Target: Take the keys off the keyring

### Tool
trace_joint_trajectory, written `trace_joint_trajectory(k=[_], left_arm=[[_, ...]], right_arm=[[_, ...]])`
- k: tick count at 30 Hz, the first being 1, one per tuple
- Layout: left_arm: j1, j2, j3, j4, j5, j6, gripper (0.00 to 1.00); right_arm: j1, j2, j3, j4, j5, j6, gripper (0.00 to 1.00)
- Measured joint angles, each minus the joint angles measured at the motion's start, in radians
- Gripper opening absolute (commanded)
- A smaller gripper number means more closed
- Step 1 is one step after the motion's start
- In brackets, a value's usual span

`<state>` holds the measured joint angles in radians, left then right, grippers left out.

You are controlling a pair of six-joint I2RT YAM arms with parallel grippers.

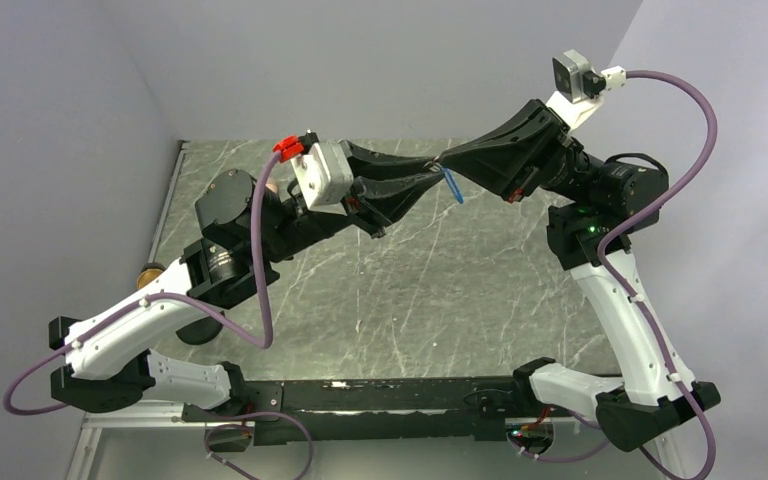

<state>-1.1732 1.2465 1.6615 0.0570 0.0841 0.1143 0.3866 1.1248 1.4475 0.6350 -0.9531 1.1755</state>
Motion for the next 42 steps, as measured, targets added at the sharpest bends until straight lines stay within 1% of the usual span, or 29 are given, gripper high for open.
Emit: trace_joint_trajectory(k=[2, 4, 6, 9, 13, 15, 21, 25, 31, 37, 42], left_arm=[[0.0, 0.0, 0.0, -0.001, 0.002, 0.008, 0.58], [0.0, 0.0, 0.0, 0.0, 0.001, 0.013, 0.67], [0.0, 0.0, 0.0, 0.0, 0.0, 0.021, 0.7], [0.0, -0.001, 0.0, -0.002, 0.001, 0.031, 0.71], [0.0, -0.011, 0.0, -0.029, 0.006, 0.052, 0.66], [0.0, -0.022, 0.0, -0.055, 0.008, 0.058, 0.62], [0.01, -0.054, 0.024, -0.153, 0.024, 0.056, 0.54], [0.015, -0.06, 0.05, -0.204, 0.036, 0.052, 0.51], [0.02, -0.043, 0.083, -0.256, 0.058, 0.036, 0.49], [0.026, -0.016, 0.09, -0.269, 0.074, 0.011, 0.4], [0.031, 0.003, 0.1, -0.28, 0.08, -0.006, 0.29]], right_arm=[[0.0, 0.0, 0.0, -0.007, -0.002, 0.0, 0.0], [0.0, 0.0, 0.0, -0.019, -0.014, -0.002, 0.0], [0.002, -0.001, 0.0, -0.035, -0.024, -0.005, 0.0], [0.002, -0.003, 0.0, -0.052, -0.026, -0.009, 0.0], [0.001, -0.009, 0.0, -0.068, -0.025, -0.02, 0.0], [0.001, -0.013, 0.001, -0.078, -0.025, -0.026, 0.0], [0.001, -0.014, 0.012, -0.105, -0.024, -0.049, 0.0], [0.001, -0.014, 0.012, -0.107, -0.023, -0.05, 0.0], [0.001, -0.015, 0.012, -0.106, -0.02, -0.049, 0.0], [0.001, -0.021, 0.012, -0.101, -0.022, -0.04, 0.0], [0.001, -0.028, 0.012, -0.087, -0.026, -0.03, 0.0]])
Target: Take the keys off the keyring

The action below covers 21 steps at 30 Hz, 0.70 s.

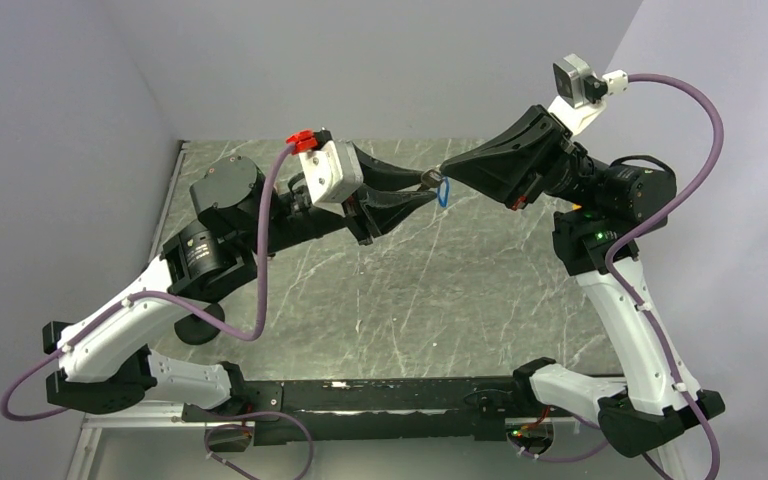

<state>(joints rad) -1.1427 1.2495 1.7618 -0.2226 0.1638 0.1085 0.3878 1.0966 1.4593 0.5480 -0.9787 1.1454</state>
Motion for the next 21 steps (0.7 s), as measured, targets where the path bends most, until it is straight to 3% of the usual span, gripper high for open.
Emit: trace_joint_trajectory(k=[15, 21], left_arm=[[0.005, 0.005, 0.012, -0.005, 0.011, -0.023, 0.26], [0.007, 0.01, 0.023, -0.011, 0.023, -0.027, 0.11]], right_arm=[[0.0, -0.001, -0.001, 0.005, -0.01, 0.011, 0.0], [0.0, 0.0, -0.004, 0.039, -0.023, 0.042, 0.0]])
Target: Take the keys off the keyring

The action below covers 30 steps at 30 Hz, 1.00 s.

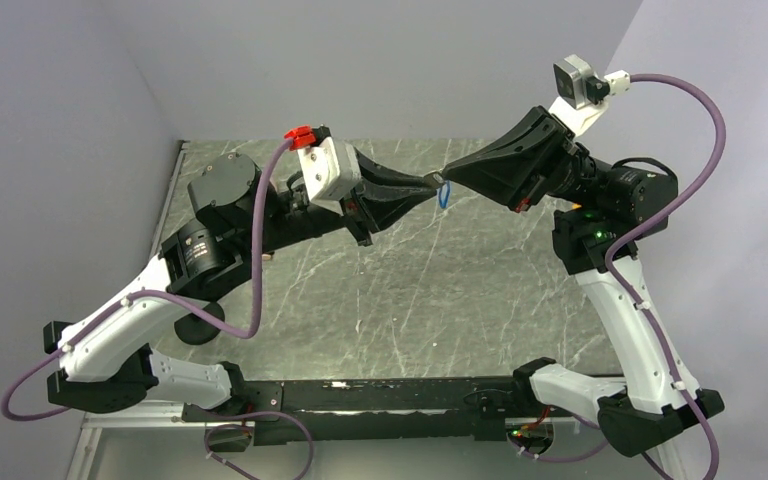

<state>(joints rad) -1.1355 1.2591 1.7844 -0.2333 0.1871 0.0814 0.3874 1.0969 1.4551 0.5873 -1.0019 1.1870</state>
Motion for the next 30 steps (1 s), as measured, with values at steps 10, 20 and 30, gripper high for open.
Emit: trace_joint_trajectory(k=[10, 20, 30], left_arm=[[0.014, 0.011, 0.034, -0.034, 0.074, -0.05, 0.0], [0.022, 0.012, 0.034, -0.035, 0.13, -0.067, 0.0], [0.026, 0.015, 0.034, -0.034, 0.154, -0.03, 0.0]], right_arm=[[-0.002, 0.024, -0.011, 0.134, -0.032, 0.104, 0.0], [-0.002, 0.072, -0.051, 0.389, -0.043, 0.317, 0.0], [-0.002, 0.141, -0.069, 0.631, -0.024, 0.556, 0.0]])
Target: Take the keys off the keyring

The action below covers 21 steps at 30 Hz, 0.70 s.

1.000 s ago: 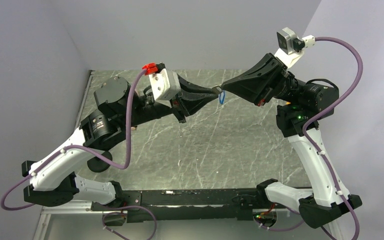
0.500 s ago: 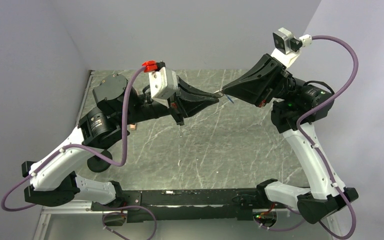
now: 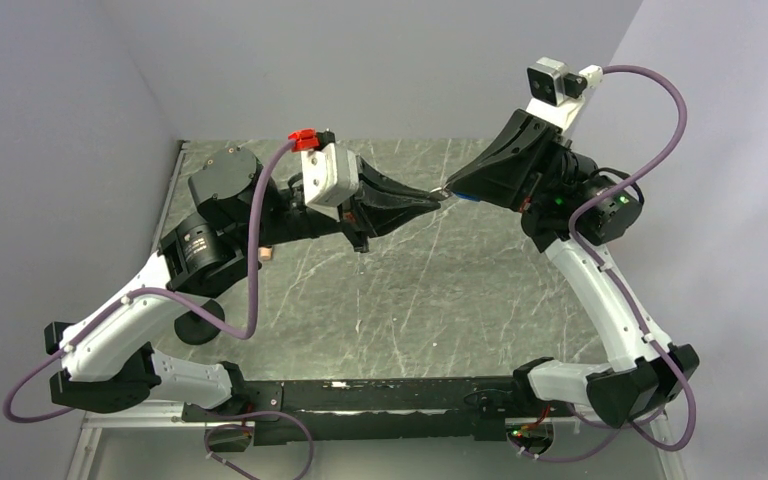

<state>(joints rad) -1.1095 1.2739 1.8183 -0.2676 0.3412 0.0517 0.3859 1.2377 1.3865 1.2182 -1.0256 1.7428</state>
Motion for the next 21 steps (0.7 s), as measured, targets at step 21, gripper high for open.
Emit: trace_joint_trajectory(k=[21], left_arm=[[0.026, 0.06, 0.088, -0.061, 0.124, 0.217, 0.0]], right_arm=[[0.0, 0.079, 0.024, 0.201, 0.016, 0.3, 0.0]])
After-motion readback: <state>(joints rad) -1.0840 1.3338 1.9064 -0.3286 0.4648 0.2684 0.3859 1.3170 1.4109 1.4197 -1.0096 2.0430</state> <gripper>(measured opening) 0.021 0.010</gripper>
